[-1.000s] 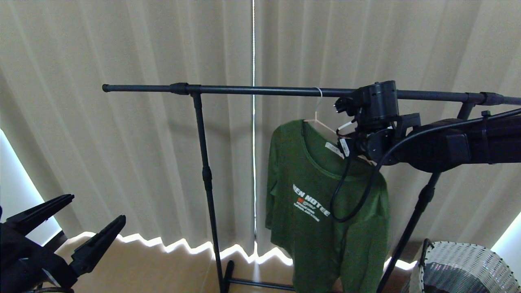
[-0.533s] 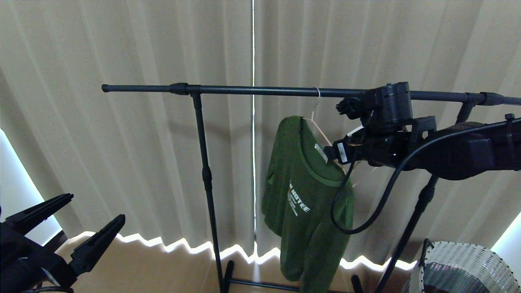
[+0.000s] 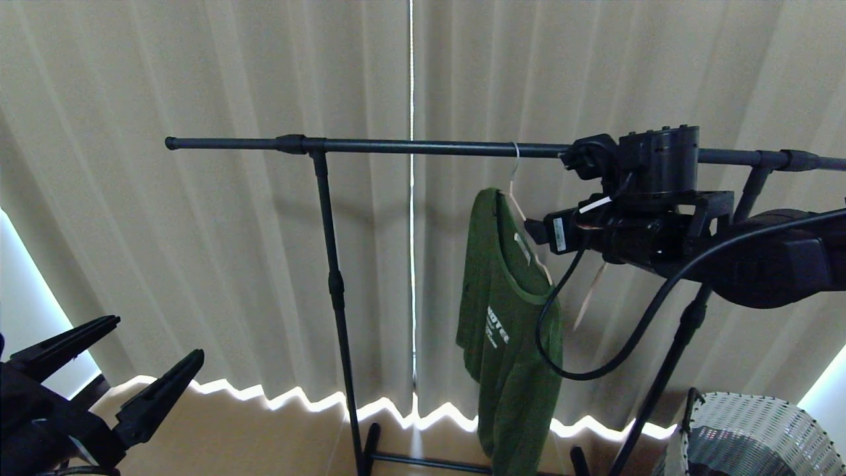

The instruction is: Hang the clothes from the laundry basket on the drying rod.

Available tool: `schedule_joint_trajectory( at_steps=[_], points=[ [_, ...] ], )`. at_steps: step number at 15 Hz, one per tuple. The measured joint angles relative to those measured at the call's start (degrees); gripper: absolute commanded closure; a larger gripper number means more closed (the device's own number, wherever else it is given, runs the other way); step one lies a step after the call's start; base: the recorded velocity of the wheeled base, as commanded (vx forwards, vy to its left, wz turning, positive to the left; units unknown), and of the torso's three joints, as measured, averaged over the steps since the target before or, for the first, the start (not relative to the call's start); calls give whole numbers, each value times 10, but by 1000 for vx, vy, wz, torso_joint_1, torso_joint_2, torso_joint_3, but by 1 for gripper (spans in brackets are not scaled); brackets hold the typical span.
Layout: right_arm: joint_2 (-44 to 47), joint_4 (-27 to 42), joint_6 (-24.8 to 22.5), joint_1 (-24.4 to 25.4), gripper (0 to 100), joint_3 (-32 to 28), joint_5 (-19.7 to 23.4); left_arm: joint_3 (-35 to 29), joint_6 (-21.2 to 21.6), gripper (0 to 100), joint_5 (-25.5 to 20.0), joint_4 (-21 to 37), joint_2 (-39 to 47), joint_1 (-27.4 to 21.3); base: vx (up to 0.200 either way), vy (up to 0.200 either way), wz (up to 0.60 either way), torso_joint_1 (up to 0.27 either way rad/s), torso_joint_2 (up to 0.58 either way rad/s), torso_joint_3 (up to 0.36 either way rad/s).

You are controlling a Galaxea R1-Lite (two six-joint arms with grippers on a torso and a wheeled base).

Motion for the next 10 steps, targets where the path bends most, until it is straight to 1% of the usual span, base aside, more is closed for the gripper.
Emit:
schedule_joint_trajectory(
  at_steps=[3, 6, 8, 10],
  points=[
    [-47, -4, 7, 0, 0, 38, 6, -1, 2, 0, 0, 0, -2, 0, 0, 0, 0, 0, 0, 0],
    [-116, -5, 25, 0, 0, 97, 52, -2, 2, 0, 0, 0, -7, 0, 0, 0, 0, 0, 0, 0],
    [-158, -5, 30, 0, 0, 134, 60, -2, 3, 0, 0, 0, -9, 0, 0, 0, 0, 0, 0, 0],
    [-192, -5, 30, -1, 0, 159, 61, -1, 3, 0, 0, 0, -9, 0, 0, 0, 0, 0, 0, 0]
  ],
)
